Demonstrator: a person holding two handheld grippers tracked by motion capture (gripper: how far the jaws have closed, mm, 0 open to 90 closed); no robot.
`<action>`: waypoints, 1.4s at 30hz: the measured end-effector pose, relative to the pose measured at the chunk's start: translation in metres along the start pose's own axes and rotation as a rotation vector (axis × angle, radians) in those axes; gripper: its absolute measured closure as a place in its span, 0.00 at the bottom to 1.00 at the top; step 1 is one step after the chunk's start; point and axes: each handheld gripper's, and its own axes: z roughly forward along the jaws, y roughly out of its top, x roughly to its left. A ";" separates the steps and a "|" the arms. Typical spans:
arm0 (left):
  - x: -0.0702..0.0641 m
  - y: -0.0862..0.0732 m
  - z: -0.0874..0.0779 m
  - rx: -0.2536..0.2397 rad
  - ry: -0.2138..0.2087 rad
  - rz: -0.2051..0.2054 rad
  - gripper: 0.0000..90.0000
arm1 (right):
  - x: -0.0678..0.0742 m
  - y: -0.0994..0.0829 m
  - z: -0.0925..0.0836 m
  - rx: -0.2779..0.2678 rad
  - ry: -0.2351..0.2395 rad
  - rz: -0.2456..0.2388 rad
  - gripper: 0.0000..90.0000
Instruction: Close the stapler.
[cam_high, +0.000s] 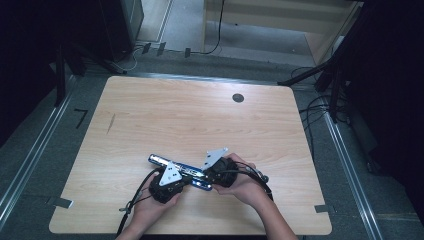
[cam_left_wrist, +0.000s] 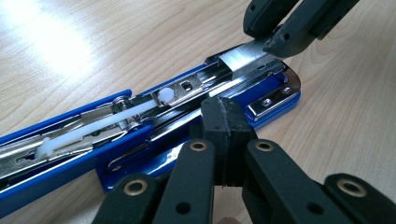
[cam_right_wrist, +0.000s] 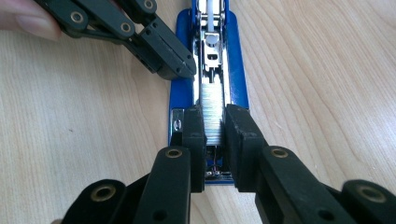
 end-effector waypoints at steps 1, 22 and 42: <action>0.000 0.000 0.000 0.000 -0.001 -0.001 1.00 | 0.000 0.000 -0.001 -0.002 0.000 0.001 0.89; 0.000 0.000 0.000 0.001 -0.001 0.000 1.00 | -0.002 0.004 -0.002 0.035 -0.013 -0.013 0.89; 0.000 0.000 0.000 0.001 0.000 0.001 1.00 | 0.000 0.003 -0.004 -0.001 -0.005 0.006 0.89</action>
